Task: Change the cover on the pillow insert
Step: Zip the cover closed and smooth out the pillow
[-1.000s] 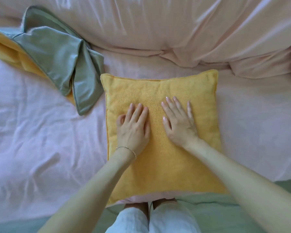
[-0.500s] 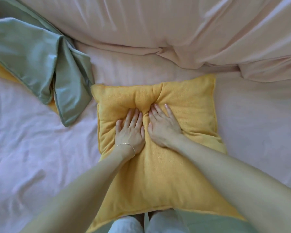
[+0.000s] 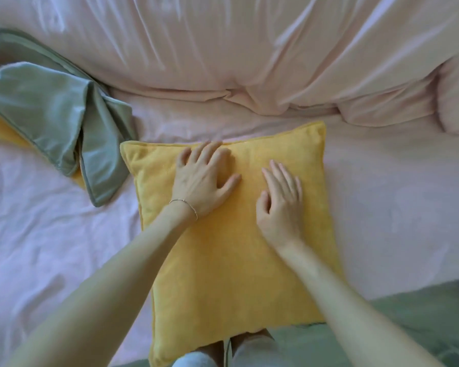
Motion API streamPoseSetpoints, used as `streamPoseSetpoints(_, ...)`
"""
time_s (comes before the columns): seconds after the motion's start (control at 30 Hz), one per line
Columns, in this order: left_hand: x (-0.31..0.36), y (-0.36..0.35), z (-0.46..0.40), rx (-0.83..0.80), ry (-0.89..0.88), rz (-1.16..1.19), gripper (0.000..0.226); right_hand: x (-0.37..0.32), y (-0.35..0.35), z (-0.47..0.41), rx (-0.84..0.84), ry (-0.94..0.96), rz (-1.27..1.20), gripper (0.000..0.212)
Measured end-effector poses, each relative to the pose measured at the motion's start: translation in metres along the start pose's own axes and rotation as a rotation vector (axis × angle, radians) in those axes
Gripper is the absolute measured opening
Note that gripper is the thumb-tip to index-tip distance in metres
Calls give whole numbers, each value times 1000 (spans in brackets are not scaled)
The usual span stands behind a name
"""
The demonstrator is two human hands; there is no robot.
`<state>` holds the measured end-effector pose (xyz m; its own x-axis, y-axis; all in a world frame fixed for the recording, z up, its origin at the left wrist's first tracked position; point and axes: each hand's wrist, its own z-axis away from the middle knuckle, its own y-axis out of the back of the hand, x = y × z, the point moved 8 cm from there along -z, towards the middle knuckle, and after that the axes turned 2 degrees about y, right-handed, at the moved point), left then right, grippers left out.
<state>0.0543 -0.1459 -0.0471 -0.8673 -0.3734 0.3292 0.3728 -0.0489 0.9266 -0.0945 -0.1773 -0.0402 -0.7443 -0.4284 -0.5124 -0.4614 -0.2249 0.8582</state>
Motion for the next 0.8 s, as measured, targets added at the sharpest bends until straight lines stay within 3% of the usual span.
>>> streamPoseSetpoints(0.07,7,-15,-11,-156,-23,-74,71,10,8,34,10,-67,47,53)
streamPoseSetpoints(0.13,-5,-27,-14,-237,64,-74,71,14,8,60,-32,-125,121,56)
streamPoseSetpoints(0.23,-37,-29,5,-188,254,25,57,13,0,65,-115,-112,168,58)
streamPoseSetpoints(0.33,-66,-22,62,-91,510,34,50,5,-9,40,-205,30,227,57)
streamPoseSetpoints(0.47,-81,-16,141,-116,786,-4,78,-5,-17,6,-254,164,272,61)
streamPoseSetpoints(0.57,-74,-17,174,-199,848,-16,72,-13,-20,4,-247,212,306,60)
streamPoseSetpoints(0.67,-55,-10,181,-96,753,43,57,-11,-17,12,-234,186,253,56)
streamPoseSetpoints(0.73,-31,4,165,88,498,91,39,-17,-15,25,-218,219,191,51)
streamPoseSetpoints(0.8,-4,9,139,165,239,100,39,-26,-17,44,-228,291,159,49)
